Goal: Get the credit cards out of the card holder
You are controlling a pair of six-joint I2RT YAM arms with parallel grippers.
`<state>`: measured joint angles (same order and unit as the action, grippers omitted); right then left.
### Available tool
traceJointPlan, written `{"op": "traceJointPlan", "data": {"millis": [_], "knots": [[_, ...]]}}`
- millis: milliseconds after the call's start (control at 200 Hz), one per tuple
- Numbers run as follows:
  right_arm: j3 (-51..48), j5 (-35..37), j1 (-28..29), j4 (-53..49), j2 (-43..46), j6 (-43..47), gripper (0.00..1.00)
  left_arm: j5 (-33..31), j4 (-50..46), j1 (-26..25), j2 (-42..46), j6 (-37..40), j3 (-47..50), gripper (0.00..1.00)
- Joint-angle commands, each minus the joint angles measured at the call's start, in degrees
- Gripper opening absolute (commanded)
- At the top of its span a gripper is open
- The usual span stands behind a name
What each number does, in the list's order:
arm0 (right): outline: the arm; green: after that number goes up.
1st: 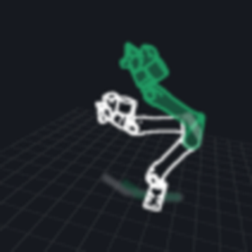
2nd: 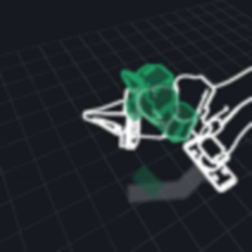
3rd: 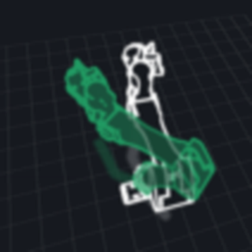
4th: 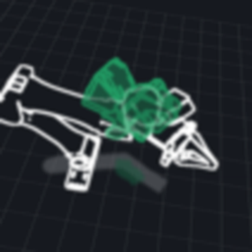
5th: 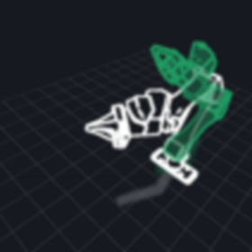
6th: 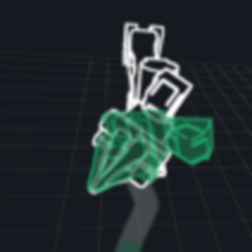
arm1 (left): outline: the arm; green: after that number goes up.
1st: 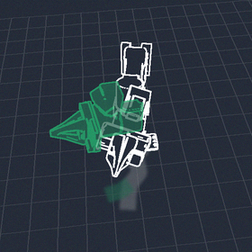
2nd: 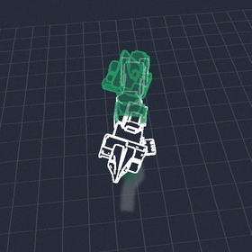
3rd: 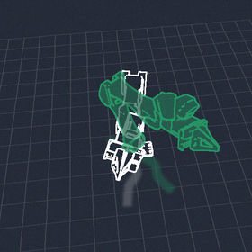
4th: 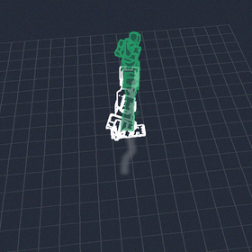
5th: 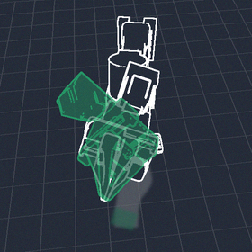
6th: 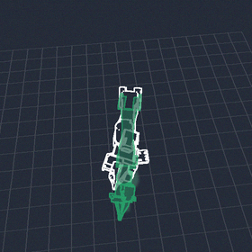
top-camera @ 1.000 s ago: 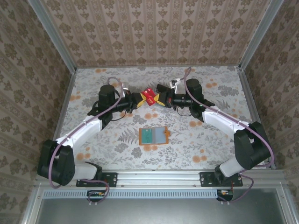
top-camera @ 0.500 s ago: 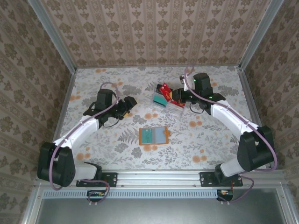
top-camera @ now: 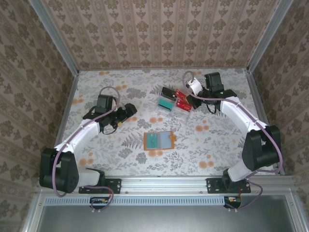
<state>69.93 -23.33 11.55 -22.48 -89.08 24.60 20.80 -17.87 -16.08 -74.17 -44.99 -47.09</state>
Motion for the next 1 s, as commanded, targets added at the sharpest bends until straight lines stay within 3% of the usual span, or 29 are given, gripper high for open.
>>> {"op": "traceJointPlan", "data": {"millis": [0, 210, 800, 995], "knots": [[2.4, -1.9, 0.3, -5.5, -1.2, 11.4, 0.0, 1.4, -0.1, 1.3, 0.8, 2.7, 2.3, 1.0], [4.5, -3.5, 0.3, -10.3, -4.0, 18.3, 0.0, 3.9, -0.4, 1.9, 2.7, 3.5, 3.8, 1.0], [7.1, 6.3, 0.2, -10.8, -10.1, 17.9, 0.02, 5.2, -1.4, 2.6, 4.6, 4.3, 4.6, 1.0], [6.6, 6.4, 0.3, -9.0, -10.5, 17.2, 0.15, 5.9, -0.6, 2.6, 4.6, 3.9, 4.9, 1.0]]}}
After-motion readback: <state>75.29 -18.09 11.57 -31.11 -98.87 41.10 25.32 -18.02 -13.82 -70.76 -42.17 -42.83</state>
